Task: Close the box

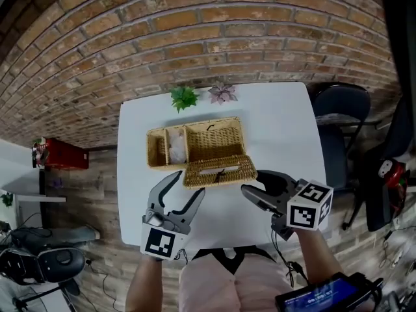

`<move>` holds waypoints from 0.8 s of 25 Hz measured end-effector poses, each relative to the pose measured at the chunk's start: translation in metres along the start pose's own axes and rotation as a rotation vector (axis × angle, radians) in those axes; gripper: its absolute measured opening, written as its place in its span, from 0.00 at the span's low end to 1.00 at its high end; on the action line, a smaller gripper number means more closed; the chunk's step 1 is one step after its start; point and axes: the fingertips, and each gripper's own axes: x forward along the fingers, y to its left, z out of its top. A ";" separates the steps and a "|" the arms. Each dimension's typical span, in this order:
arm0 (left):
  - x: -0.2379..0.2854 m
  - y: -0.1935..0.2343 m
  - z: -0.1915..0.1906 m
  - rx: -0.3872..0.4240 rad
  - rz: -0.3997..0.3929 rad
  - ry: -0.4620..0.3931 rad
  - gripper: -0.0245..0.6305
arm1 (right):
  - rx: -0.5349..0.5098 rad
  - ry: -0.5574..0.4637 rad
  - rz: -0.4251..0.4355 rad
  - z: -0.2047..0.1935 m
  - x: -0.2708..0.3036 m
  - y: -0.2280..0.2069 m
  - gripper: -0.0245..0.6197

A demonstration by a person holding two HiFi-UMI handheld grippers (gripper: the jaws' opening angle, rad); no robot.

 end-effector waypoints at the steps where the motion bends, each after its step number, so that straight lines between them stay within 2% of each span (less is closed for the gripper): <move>1: 0.001 -0.001 0.001 0.010 -0.005 0.002 0.39 | -0.003 -0.007 -0.001 0.001 0.000 0.000 0.39; 3: 0.003 -0.002 0.002 0.025 -0.009 0.005 0.32 | -0.020 -0.015 -0.006 0.003 0.000 0.001 0.39; 6: 0.003 -0.002 0.002 0.040 -0.016 0.006 0.31 | -0.076 -0.015 -0.032 0.006 -0.005 0.000 0.39; 8: 0.003 -0.001 0.003 0.038 -0.021 0.006 0.31 | -0.144 -0.025 -0.088 0.012 -0.014 -0.005 0.37; 11: 0.004 0.000 0.004 0.040 -0.020 -0.003 0.31 | -0.348 -0.034 -0.196 0.025 -0.023 -0.008 0.34; 15: 0.005 0.001 0.005 0.026 -0.017 -0.018 0.31 | -0.639 0.006 -0.205 0.027 -0.014 0.008 0.33; 17: 0.005 0.002 0.005 0.023 -0.018 -0.019 0.31 | -0.714 0.004 -0.196 0.028 -0.008 0.013 0.31; 20: 0.007 0.003 0.006 0.026 -0.016 -0.018 0.31 | -0.766 -0.018 -0.201 0.033 -0.003 0.013 0.26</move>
